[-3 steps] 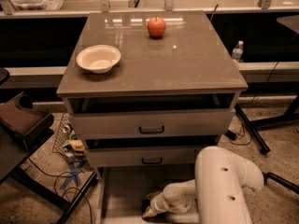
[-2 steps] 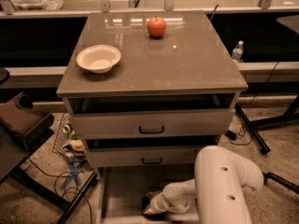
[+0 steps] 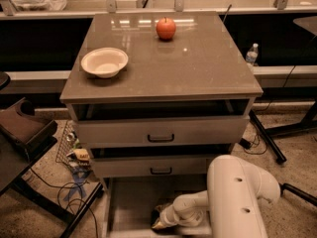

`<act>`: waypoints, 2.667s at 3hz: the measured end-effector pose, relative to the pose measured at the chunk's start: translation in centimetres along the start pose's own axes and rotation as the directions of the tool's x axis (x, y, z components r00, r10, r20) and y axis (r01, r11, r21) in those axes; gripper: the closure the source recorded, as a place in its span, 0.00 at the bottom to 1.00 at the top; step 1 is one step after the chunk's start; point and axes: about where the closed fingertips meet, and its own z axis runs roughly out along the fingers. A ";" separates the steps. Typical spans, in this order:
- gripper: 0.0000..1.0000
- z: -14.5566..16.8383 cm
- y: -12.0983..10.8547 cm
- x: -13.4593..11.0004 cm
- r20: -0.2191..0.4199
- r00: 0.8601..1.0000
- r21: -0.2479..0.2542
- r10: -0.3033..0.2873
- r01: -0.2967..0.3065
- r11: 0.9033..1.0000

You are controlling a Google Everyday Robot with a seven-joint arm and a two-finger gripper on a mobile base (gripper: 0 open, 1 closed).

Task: Pick sponge from bottom drawer and place on counter

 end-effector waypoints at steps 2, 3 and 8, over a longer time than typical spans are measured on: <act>1.00 -7.1 -2.2 -4.2 0.052 0.999 -0.058 -0.009 0.012 0.998; 1.00 -12.5 -3.3 -7.5 0.114 0.993 -0.076 -0.023 0.031 0.997; 1.00 -37.7 -3.8 -18.4 0.276 0.958 0.134 -0.084 0.048 0.990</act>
Offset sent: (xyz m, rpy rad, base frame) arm 0.0338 -0.0135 0.1796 0.1143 0.0565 0.0887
